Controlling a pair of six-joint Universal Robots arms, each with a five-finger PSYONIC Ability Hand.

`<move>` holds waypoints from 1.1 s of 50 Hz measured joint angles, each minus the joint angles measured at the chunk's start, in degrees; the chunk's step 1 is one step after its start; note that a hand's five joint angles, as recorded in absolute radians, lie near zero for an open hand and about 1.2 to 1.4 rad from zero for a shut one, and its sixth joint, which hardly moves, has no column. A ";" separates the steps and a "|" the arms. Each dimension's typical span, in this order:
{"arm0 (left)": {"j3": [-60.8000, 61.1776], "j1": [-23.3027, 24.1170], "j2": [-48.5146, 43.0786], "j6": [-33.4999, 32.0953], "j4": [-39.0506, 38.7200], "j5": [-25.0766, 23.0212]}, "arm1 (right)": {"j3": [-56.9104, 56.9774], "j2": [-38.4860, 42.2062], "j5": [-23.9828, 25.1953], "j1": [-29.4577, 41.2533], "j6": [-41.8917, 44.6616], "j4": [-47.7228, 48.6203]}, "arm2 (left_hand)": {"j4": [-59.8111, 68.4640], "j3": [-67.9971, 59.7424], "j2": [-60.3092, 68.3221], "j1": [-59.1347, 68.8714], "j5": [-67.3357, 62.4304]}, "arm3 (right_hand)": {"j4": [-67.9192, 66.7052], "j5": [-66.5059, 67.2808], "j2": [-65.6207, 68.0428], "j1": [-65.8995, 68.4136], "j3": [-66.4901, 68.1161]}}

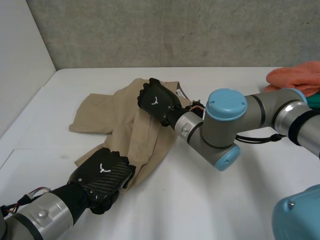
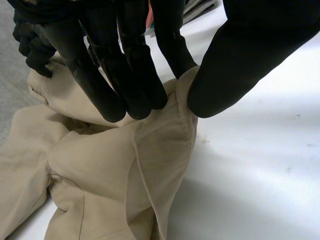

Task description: Fold the laundry.

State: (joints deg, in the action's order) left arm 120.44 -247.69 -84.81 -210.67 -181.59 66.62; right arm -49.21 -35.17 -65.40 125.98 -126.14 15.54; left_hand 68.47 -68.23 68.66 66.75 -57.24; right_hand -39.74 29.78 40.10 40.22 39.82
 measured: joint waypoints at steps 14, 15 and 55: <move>-1.54 -0.15 -0.08 -0.01 -0.72 0.42 | -0.92 -3.77 -6.42 -3.55 1.63 -7.01 | 0.00 0.00 0.00 0.00 0.00 | -28.57 26.89 27.28 23.59 27.99; -1.67 -0.21 -0.10 0.00 -0.74 0.48 | -1.57 -4.55 -6.73 -3.73 1.67 -7.38 | 0.00 0.00 0.00 0.00 0.00 | -28.57 26.89 27.28 23.59 28.08; -23.81 6.80 -19.59 -0.75 7.89 10.17 | -34.79 -31.80 -25.19 -17.45 -3.03 -42.30 | 0.00 0.00 0.00 0.00 -0.25 | -28.62 28.32 27.28 23.59 28.19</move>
State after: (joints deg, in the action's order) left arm 96.63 -240.89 -104.39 -211.42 -173.70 76.79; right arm -84.01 -66.97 -90.59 108.53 -129.17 -26.75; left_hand 68.47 -68.23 68.66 66.75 -57.48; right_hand -68.37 58.10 67.38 63.81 68.01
